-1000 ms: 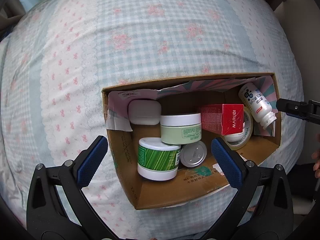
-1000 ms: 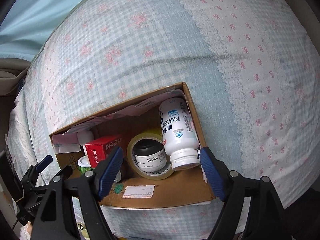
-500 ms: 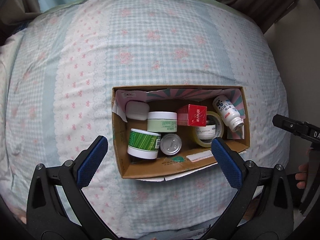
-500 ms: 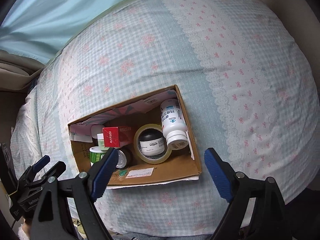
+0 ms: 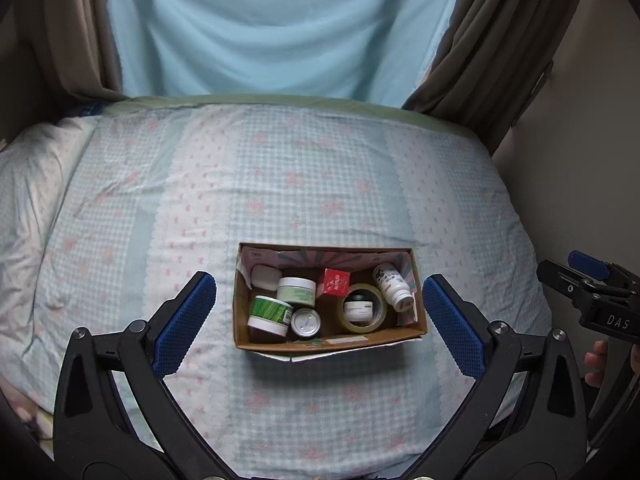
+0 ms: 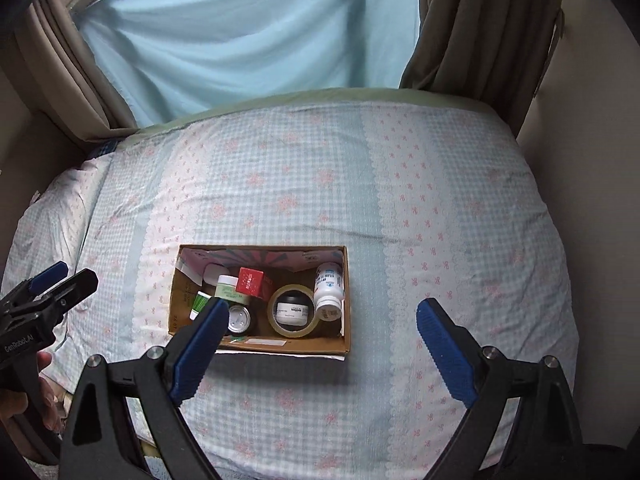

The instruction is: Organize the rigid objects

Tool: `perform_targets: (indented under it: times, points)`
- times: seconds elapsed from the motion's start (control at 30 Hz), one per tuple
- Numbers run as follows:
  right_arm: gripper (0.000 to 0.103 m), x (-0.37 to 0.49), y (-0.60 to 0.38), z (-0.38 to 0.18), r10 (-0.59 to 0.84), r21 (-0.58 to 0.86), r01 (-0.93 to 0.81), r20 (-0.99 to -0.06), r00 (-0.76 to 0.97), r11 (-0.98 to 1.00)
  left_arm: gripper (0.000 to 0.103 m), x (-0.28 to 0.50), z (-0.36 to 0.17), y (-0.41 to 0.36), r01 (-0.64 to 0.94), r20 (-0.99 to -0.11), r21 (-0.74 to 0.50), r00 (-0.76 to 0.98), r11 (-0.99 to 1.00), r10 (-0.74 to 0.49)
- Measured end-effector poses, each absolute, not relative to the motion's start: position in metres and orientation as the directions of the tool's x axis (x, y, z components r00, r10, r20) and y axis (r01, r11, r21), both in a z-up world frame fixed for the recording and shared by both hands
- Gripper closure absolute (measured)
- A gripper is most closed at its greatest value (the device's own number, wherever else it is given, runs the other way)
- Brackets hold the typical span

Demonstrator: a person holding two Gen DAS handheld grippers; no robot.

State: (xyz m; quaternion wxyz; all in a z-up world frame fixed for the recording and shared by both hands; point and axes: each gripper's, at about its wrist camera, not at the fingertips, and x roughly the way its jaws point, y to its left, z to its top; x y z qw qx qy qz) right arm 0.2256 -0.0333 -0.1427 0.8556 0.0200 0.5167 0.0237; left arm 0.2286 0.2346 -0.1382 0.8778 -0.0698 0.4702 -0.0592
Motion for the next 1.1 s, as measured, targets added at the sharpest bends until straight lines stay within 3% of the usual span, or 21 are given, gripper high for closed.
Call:
perform_targets:
  times: [0.27,0.5,1.1]
  points:
    - [0.009,0.166,-0.061,-0.05,0.041,0.032,-0.026,-0.756,0.654,0.999,0.0,0.157,-0.054,0.194,0.022,-0.659,-0.184,0.739,0.983,-0.14]
    - [0.009,0.124,-0.083,-0.015,0.023,0.014,-0.019,-0.664,0.748,1.0,0.0,0.115,-0.013,0.157,0.018,-0.552,-0.096,0.831,0.995,-0.068]
    - [0.009,0.083,-0.106,0.0,-0.027,-0.014,0.023,-0.574,0.819,1.0,0.0,0.075,0.0,0.123,0.054,-0.5,-0.073,0.862,0.996,-0.083]
